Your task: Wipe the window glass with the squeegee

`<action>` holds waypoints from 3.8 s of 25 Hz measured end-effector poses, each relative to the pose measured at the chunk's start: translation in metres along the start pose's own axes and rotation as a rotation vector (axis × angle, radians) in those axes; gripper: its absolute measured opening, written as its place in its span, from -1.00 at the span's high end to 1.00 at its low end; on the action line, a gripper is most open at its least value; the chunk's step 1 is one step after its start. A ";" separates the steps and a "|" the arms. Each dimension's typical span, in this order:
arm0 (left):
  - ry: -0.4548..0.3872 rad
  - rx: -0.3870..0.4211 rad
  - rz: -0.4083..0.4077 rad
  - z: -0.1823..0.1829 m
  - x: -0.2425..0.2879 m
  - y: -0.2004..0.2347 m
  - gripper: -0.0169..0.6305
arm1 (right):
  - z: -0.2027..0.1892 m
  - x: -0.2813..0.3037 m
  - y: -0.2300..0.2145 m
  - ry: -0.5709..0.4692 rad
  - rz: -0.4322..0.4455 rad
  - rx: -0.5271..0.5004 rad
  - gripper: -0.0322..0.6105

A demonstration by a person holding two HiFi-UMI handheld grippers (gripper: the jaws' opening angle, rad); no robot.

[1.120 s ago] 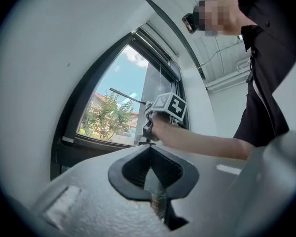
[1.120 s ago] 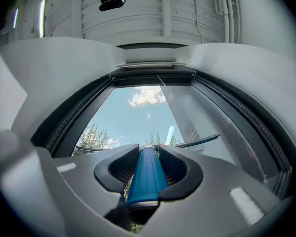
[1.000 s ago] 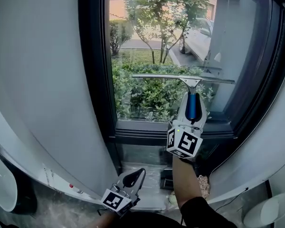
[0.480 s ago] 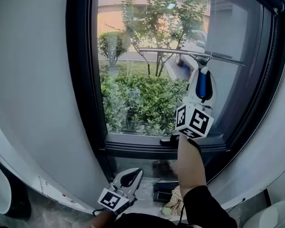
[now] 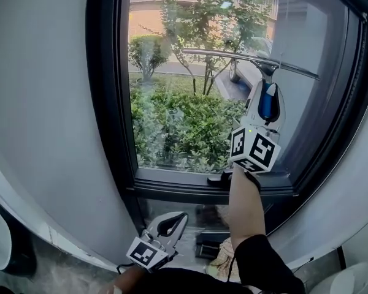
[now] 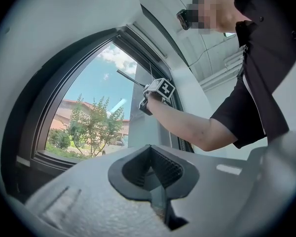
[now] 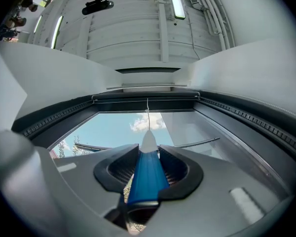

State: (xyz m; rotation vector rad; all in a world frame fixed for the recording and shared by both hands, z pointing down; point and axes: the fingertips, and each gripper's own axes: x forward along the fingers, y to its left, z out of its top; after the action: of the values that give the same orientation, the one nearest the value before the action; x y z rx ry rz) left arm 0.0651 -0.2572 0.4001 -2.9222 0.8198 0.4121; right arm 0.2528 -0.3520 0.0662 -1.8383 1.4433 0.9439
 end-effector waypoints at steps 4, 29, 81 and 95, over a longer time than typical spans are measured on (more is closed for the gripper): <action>0.002 -0.006 0.013 0.001 -0.003 0.003 0.95 | -0.001 -0.002 -0.001 -0.004 -0.014 0.002 0.49; 0.024 -0.003 -0.013 0.002 -0.008 -0.005 0.95 | -0.021 -0.037 -0.009 0.079 -0.036 0.019 0.49; 0.031 -0.032 -0.013 -0.007 0.000 -0.009 0.95 | -0.057 -0.101 -0.020 0.182 -0.034 -0.014 0.49; 0.048 -0.046 -0.008 -0.015 -0.005 -0.009 0.95 | -0.072 -0.125 -0.021 0.230 -0.033 -0.014 0.49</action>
State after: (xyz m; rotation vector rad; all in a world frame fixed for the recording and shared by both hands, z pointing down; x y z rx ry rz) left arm 0.0691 -0.2490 0.4156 -2.9883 0.8155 0.3659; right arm 0.2657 -0.3387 0.2104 -2.0281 1.5381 0.7472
